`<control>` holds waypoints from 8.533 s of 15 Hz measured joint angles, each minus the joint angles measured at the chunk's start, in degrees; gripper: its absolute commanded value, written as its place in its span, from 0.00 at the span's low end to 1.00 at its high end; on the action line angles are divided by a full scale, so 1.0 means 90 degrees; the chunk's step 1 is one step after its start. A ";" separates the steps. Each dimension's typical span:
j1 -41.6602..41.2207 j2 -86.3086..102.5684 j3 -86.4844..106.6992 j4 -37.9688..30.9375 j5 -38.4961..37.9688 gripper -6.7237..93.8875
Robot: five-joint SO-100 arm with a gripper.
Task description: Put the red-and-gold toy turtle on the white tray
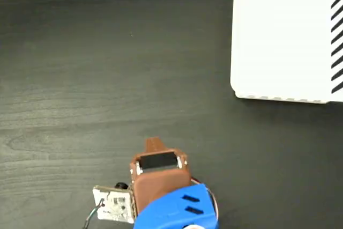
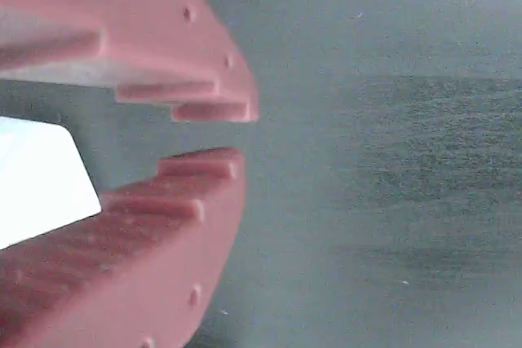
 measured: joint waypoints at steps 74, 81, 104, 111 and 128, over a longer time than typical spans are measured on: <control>0.0000 0.0000 0.0000 0.0000 0.0000 0.07; 0.0000 0.0000 0.0000 0.0000 0.0000 0.07; 0.0000 0.0000 0.0000 0.0000 0.0000 0.07; -0.0234 -0.0029 0.0000 0.0000 -0.0059 0.07; -0.0303 -1.0410 -0.8350 -0.0068 0.1563 0.07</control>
